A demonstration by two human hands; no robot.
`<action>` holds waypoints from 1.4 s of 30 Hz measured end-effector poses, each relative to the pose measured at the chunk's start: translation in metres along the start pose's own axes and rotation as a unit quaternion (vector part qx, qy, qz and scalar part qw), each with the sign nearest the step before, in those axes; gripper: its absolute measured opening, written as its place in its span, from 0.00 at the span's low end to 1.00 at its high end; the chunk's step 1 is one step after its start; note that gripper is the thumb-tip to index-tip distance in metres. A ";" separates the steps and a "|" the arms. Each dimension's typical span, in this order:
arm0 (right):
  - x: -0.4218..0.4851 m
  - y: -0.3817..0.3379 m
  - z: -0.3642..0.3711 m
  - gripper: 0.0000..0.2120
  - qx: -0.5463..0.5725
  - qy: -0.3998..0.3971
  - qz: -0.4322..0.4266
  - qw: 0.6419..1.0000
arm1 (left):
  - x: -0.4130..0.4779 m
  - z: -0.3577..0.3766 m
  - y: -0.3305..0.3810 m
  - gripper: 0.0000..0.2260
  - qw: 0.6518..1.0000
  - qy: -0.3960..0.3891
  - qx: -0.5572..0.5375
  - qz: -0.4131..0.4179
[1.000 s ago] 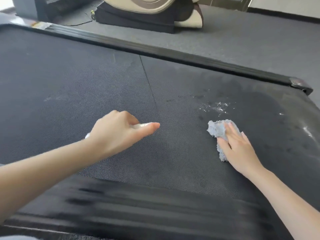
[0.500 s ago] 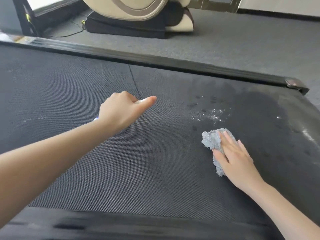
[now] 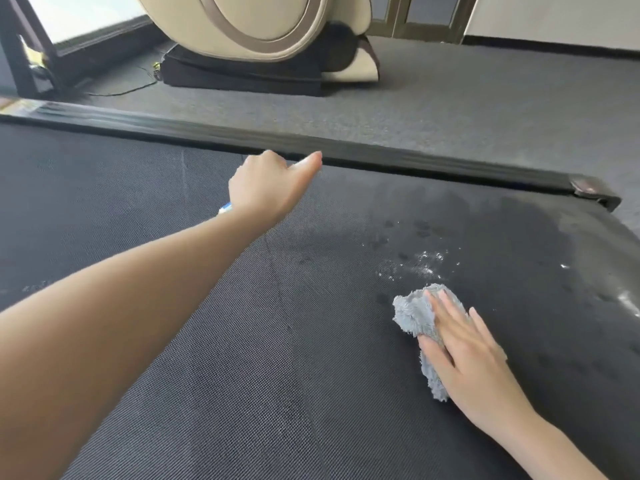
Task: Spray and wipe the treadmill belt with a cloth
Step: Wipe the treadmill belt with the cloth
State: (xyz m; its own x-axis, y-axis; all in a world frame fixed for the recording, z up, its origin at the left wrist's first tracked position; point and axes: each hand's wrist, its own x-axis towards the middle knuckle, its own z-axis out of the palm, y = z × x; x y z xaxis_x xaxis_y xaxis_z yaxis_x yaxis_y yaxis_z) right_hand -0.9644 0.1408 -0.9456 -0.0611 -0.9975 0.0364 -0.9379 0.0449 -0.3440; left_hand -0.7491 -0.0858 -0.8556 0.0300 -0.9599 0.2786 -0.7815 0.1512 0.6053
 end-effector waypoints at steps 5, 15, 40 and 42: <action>0.005 0.000 -0.001 0.28 0.006 0.007 -0.017 1.000 | 0.010 0.016 -0.002 0.29 0.999 0.044 0.000 0.008; 0.045 0.001 0.006 0.29 -0.022 -0.001 -0.030 0.999 | 0.023 0.032 -0.013 0.29 1.000 0.003 0.030 0.001; 0.097 -0.004 0.010 0.30 -0.020 0.014 -0.042 0.999 | 0.052 0.047 0.003 0.35 0.995 -0.071 0.016 -0.066; 0.096 -0.005 0.009 0.26 -0.019 0.011 -0.036 0.999 | 0.046 0.035 -0.004 0.36 0.996 -0.062 0.005 -0.064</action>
State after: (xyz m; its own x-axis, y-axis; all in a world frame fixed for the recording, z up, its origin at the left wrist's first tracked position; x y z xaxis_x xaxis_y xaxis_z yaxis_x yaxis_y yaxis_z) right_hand -0.9623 0.0446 -0.9493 -0.0003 -0.9967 0.0806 -0.9525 -0.0243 -0.3037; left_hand -0.7669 -0.1385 -0.8716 0.0537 -0.9930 0.1052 -0.7824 0.0236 0.6223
